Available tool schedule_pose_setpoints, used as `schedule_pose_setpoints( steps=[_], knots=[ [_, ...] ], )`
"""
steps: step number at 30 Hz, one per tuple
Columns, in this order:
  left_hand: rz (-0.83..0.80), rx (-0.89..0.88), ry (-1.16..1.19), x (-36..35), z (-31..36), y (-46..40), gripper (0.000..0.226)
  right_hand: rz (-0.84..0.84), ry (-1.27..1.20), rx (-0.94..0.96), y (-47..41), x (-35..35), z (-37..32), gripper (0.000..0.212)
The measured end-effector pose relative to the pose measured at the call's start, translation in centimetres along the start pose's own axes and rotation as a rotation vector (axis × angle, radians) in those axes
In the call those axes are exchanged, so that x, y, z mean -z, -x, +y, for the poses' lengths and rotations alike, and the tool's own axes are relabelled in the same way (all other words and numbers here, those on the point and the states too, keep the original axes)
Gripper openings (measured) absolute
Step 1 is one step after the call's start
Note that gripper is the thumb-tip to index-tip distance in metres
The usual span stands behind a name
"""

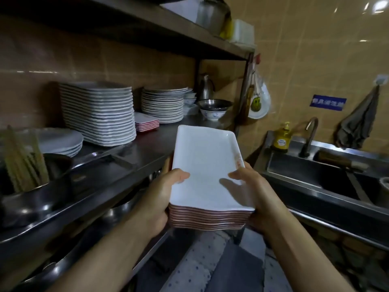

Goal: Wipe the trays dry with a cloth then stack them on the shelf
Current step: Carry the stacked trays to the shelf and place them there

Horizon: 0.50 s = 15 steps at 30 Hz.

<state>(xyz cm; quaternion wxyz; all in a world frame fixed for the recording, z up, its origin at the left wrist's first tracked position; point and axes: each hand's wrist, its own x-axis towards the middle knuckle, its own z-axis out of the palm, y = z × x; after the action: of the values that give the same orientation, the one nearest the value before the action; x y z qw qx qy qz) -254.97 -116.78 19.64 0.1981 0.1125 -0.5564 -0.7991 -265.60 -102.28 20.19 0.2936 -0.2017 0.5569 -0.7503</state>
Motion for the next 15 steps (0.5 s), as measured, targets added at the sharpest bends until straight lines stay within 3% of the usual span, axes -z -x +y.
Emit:
schedule_pose_setpoints(
  steps=[9, 15],
  knots=[
    [0.109, -0.08, -0.068, -0.3, -0.2, -11.8, 0.04, -0.118, 0.054, 0.014, -14.5, 3.4, -1.2, 0.031],
    [0.174, -0.09, -0.032, 1.8, 0.1, -19.8, 0.039, -0.189, -0.018, -0.016, -24.3, 3.1, -1.5, 0.048]
  ],
)
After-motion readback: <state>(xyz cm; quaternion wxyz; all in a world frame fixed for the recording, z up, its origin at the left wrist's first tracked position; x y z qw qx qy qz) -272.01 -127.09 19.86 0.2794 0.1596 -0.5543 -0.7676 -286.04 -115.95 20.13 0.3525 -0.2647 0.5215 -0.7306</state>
